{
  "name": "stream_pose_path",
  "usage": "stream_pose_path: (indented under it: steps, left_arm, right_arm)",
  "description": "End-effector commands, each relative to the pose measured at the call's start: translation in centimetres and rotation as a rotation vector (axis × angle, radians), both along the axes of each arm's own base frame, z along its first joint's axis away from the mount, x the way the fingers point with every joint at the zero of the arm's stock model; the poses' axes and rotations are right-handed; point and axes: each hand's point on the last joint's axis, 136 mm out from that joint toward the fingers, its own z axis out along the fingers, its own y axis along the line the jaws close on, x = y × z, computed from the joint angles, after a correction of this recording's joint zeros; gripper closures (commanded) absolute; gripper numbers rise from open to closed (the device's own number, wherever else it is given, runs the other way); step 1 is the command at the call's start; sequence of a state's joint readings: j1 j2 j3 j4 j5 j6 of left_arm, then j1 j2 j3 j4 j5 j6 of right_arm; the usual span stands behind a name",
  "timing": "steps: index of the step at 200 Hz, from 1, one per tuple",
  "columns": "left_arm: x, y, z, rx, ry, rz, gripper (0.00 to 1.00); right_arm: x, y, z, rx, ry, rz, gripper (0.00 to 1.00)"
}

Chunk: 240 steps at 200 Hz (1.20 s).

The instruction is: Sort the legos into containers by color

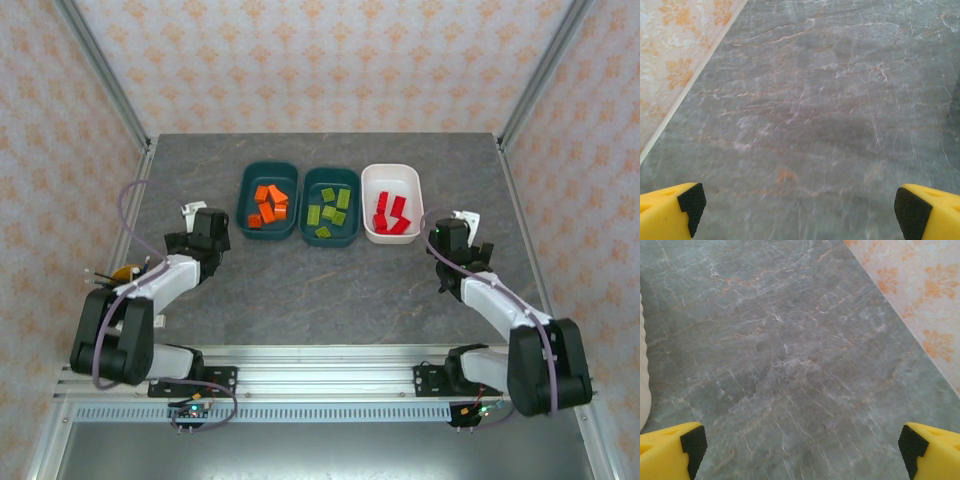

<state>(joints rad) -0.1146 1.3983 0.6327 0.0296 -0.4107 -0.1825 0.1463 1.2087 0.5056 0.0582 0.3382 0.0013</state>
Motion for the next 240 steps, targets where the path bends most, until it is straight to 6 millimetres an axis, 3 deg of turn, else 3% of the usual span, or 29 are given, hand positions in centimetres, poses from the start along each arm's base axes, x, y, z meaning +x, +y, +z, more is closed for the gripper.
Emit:
stream_pose_path:
  steps: [1, 27, 56, 74, 91, 240]
  left_arm:
    - [3.6, -0.1, 1.5, -0.005, -0.116, -0.029, 0.00]
    - [5.8, -0.3, 1.8, 0.006, -0.165, -0.098, 0.00]
    - [5.1, -0.4, 1.7, -0.030, -0.226, -0.132, 0.00]
    - [3.6, -0.4, 1.9, -0.025, -0.330, -0.134, 0.00]
    - [3.1, -0.3, 1.2, -0.016, -0.366, -0.127, 0.00]
    - [3.1, -0.6, 1.2, -0.001, -0.358, -0.130, 0.00]
  right_arm:
    - [3.0, 0.4, 1.3, 0.053, -0.147, 0.053, 0.00]
    - [4.8, 0.0, 0.9, 0.102, -0.206, 0.081, 0.00]
    - [6.3, 0.1, 0.6, 0.198, -0.284, 0.124, 0.00]
    - [6.0, 0.3, -1.1, 0.199, -0.312, 0.135, 0.00]
    - [6.1, 0.3, -0.8, 0.194, -0.316, 0.140, 0.01]
    - [6.6, 0.9, -1.1, 0.147, -0.280, 0.145, 0.01]
